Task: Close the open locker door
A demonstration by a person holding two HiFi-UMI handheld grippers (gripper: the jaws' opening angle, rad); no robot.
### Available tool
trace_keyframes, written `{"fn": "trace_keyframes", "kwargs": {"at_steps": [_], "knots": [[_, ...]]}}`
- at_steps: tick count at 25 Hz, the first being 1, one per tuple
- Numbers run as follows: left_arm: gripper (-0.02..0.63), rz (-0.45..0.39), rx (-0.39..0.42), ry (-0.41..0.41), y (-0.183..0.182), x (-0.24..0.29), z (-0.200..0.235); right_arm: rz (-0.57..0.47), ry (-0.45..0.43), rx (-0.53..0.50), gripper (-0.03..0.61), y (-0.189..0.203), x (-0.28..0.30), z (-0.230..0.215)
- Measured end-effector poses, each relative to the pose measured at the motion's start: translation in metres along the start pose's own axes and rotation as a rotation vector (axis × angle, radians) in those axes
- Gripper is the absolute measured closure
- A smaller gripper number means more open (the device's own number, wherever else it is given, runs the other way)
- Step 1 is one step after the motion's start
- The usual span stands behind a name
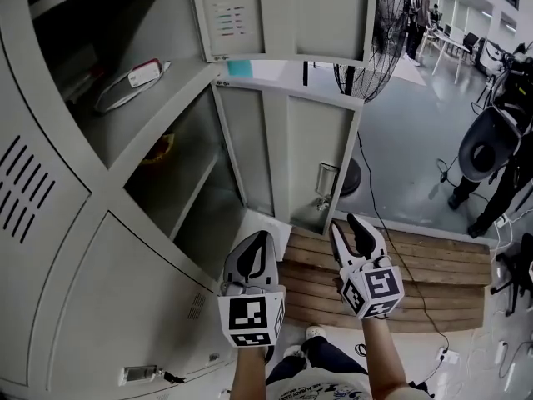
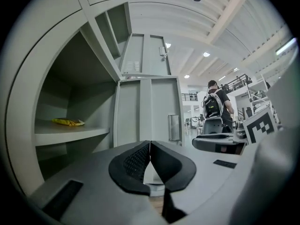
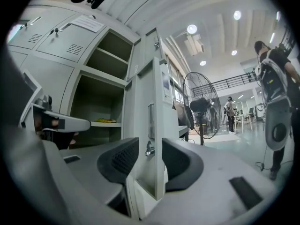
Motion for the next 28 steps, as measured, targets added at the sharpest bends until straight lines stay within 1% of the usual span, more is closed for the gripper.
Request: {"fn": "trace_keyframes", "kwargs": {"at_steps": [4, 12, 19, 22, 24, 26, 28], "knots": [[0.606, 0.006, 0.004, -0.017, 0.003, 0.014, -0.003, 0.02, -0.031, -0.004, 0.423, 0.007, 0.013, -0.011], [0.606, 0.021, 0.021, -0.038, 0.009, 0.035, -0.006, 0.046, -0.081, 0.022, 0.423, 0.023, 0.033, -0.029], [0.606, 0.036, 0.023, -0.069, 0.016, 0.042, -0.003, 0.032, -0.142, 0.064, 0.423, 0.027, 0.043, -0.029], [0.606, 0.043, 0.023, -0.077, 0.019, 0.043, -0.003, 0.033, -0.167, 0.074, 0.461, 0.029, 0.045, -0.029], [0.606, 0.046, 0.023, -0.084, 0.02, 0.042, -0.003, 0.031, -0.169, 0.08, 0.462, 0.03, 0.046, -0.03], [0.606, 0.048, 0.023, -0.09, 0.021, 0.041, -0.003, 0.03, -0.17, 0.082, 0.483, 0.029, 0.046, -0.031], [0.606, 0.049, 0.023, -0.096, 0.021, 0.04, -0.003, 0.033, -0.18, 0.08, 0.483, 0.029, 0.045, -0.03]]}}
Point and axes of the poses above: the fingertips, and each gripper's own axes: x forward along the fingers, z to its left, y out of its underside, the point moved 5 cm from there along -x, backward along the fingers, and after that the axes turned 15 degrees about -z, right-handed, at the moved point
